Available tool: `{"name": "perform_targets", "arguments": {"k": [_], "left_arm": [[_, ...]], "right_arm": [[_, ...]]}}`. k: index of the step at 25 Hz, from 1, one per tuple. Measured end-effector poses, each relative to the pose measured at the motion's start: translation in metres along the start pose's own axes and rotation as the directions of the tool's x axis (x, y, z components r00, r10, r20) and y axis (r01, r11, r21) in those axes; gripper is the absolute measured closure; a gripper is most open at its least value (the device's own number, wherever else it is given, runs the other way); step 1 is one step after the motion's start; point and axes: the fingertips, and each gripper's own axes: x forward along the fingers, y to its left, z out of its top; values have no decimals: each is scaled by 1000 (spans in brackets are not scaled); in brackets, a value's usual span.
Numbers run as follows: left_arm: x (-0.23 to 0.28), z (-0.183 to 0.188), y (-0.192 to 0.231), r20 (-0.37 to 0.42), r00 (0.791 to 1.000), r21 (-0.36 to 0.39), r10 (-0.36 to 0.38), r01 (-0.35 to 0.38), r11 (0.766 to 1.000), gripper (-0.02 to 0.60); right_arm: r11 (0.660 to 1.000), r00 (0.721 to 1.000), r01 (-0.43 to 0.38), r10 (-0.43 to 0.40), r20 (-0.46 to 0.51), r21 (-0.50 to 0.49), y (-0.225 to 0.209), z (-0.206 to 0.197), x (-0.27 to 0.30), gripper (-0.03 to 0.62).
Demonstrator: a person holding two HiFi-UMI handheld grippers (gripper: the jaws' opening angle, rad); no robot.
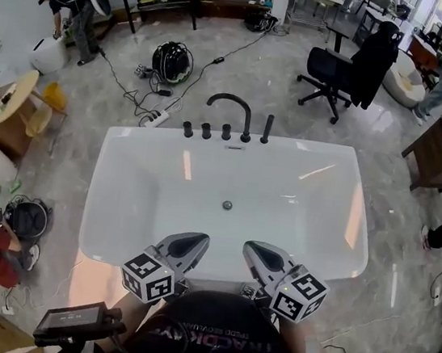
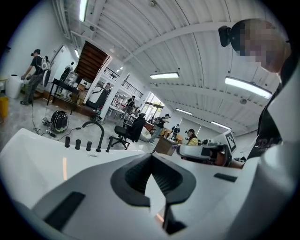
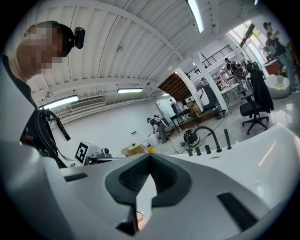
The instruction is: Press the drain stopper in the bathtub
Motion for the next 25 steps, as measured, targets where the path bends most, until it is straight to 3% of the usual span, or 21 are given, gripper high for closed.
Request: {"name": "perform_targets", "arguments": {"k": [6, 12, 25], "left_arm": [[7, -6, 0, -13, 1000, -28, -10, 10, 1000, 574], [10, -10, -4, -41, 999, 9, -26, 26, 1000, 574], [12, -3, 8, -25, 1000, -3, -2, 2, 1000, 574]], "right_arm": [[1000, 999, -31, 31, -32, 1, 4, -8, 6, 577], [999, 998, -38, 37, -59, -11, 4, -11, 15, 577], [999, 998, -42, 41, -51, -14, -1, -8, 20, 579]]}}
